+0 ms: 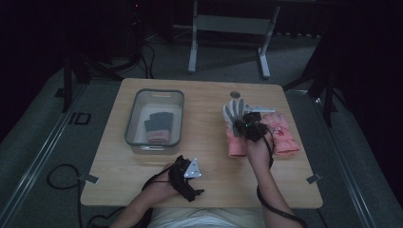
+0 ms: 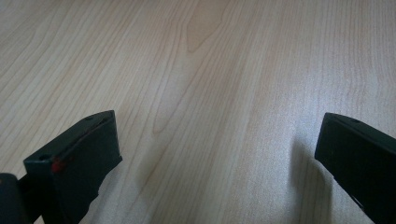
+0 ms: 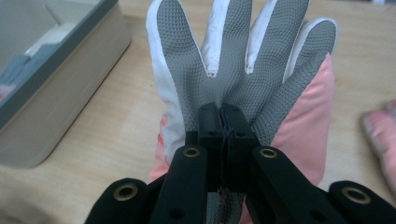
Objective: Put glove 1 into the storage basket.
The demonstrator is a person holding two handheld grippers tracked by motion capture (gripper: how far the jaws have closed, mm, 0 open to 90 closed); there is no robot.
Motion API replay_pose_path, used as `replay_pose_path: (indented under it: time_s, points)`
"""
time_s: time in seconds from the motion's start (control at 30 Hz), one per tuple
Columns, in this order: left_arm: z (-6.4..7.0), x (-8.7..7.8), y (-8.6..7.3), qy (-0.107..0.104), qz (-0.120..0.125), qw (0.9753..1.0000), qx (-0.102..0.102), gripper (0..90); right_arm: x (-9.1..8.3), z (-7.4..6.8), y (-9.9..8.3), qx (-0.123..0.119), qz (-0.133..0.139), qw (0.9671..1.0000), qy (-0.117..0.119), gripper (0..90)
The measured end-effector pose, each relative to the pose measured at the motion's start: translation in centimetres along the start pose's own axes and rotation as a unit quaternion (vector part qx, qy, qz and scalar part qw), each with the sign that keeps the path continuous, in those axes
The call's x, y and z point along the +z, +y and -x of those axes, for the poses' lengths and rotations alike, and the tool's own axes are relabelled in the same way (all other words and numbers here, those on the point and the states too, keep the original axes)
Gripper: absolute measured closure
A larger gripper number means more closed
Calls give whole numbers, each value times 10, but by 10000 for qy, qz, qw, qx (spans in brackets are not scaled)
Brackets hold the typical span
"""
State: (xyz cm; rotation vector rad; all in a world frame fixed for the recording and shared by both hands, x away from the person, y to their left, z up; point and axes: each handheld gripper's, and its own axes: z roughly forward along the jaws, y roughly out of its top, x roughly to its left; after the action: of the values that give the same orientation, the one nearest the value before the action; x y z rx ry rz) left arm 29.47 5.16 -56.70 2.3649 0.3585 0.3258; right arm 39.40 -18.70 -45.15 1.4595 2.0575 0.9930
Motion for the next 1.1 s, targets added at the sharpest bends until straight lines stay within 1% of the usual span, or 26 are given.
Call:
replay_pose_path:
  time_s: [0.03,0.07,0.1,0.17,0.2,0.23,0.27,0.3,0.33,0.37,0.47,0.5,0.53,0.57,0.67,0.7,0.87,0.93,1.0,1.03,1.07,1.1]
  points:
    - [0,0,0,4,1,10000,7,0,2,-3,-3,54,-15,10000,14,882]
    - [0,0,0,13,0,10000,20,0,6,-6,-8,90,-90,9999,30,882]
    - [0,0,0,13,0,10000,20,0,6,-6,-8,90,-90,9999,30,882]
    - [0,0,0,-2,34,10000,10,0,19,-11,-18,174,-250,9995,49,881]
    - [0,0,0,-2,34,10000,10,0,19,-11,-18,174,-250,9995,49,881]
    - [0,0,0,1,33,10000,13,0,27,-14,-23,201,-334,9992,36,881]
    - [0,0,-1,1,31,10000,14,0,27,-14,-23,201,-334,9992,36,881]
    - [0,0,-1,3,13,10000,32,0,33,-16,-25,223,-411,9989,36,881]
    - [0,-1,-1,7,22,10000,28,0,43,-18,-30,245,-510,9984,75,881]
    - [0,-1,-1,7,22,10000,28,0,43,-18,-30,245,-510,9984,75,881]
    - [-1,-1,-2,-3,-10,10000,58,0,60,-21,-36,265,-652,9975,30,880]
    - [-1,0,-2,5,36,10000,15,0,64,-22,-37,271,-695,9972,4,880]
    - [-1,0,-2,5,36,10000,15,0,64,-22,-37,271,-695,9972,4,880]
    - [-1,-1,-2,-8,18,10000,32,0,68,-22,-38,274,-729,9970,2,880]
    - [0,0,-2,-9,0,10000,68,0,77,-27,-41,209,-774,9968,-57,878]
    - [0,0,-2,1,1,10000,64,0,79,-29,-42,126,-745,9971,-106,876]
    - [0,-1,-3,-16,13,10000,49,0,82,-30,-43,85,-734,9972,-127,864]
    - [0,0,-3,-5,28,10000,42,0,81,-30,-41,97,-731,9972,-114,817]
    - [0,0,-3,-16,13,10000,49,0,81,-30,-41,97,-731,9972,-114,817]
    - [0,0,-3,-23,27,10000,43,0,79,-31,-39,99,-717,9973,-91,789]
    - [0,-1,-3,-28,6,10000,62,0,70,-31,-34,28,-554,9985,-27,747]
    - [0,0,-4,-28,45,10000,31,0,64,-31,-31,-3,-474,9989,29,721]
